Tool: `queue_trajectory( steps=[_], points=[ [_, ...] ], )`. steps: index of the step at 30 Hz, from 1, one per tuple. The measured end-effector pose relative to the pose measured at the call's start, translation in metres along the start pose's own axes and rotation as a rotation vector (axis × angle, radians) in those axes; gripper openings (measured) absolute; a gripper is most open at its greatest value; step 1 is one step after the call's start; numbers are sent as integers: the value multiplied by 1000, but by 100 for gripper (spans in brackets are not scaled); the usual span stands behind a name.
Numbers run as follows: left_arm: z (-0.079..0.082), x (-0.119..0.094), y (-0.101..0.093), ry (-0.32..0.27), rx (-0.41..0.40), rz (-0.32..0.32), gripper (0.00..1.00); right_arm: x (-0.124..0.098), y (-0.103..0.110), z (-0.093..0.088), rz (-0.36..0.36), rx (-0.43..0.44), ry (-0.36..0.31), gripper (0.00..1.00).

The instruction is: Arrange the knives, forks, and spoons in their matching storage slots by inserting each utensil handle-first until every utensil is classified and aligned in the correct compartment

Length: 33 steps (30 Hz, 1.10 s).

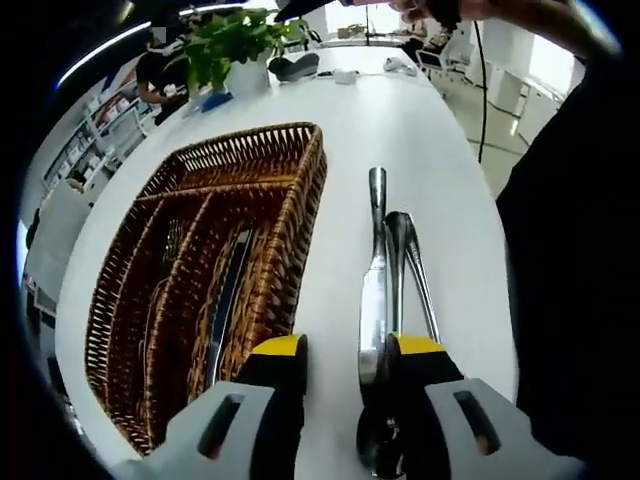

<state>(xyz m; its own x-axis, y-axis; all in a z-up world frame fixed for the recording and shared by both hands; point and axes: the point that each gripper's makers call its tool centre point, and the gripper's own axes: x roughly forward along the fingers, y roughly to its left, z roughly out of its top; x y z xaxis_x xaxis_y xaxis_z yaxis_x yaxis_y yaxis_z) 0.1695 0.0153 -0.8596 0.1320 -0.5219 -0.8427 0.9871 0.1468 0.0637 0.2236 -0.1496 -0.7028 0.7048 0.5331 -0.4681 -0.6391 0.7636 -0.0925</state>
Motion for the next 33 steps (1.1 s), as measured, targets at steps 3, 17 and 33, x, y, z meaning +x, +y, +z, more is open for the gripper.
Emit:
queue_trajectory(
  steps=[3, 17, 33],
  points=[
    [-2, 4, 2, 16, 9, 8, 32, 0, 1, 1, 1, -2, 0, 92],
    [-2, 6, -7, 25, 77, -21, 35, -5, 1, 0, -1, -4, 1, 92],
    [-3, 8, -17, 51, 28, -77, 29, -4, 5, 2, 3, -4, -4, 92]
  ],
)
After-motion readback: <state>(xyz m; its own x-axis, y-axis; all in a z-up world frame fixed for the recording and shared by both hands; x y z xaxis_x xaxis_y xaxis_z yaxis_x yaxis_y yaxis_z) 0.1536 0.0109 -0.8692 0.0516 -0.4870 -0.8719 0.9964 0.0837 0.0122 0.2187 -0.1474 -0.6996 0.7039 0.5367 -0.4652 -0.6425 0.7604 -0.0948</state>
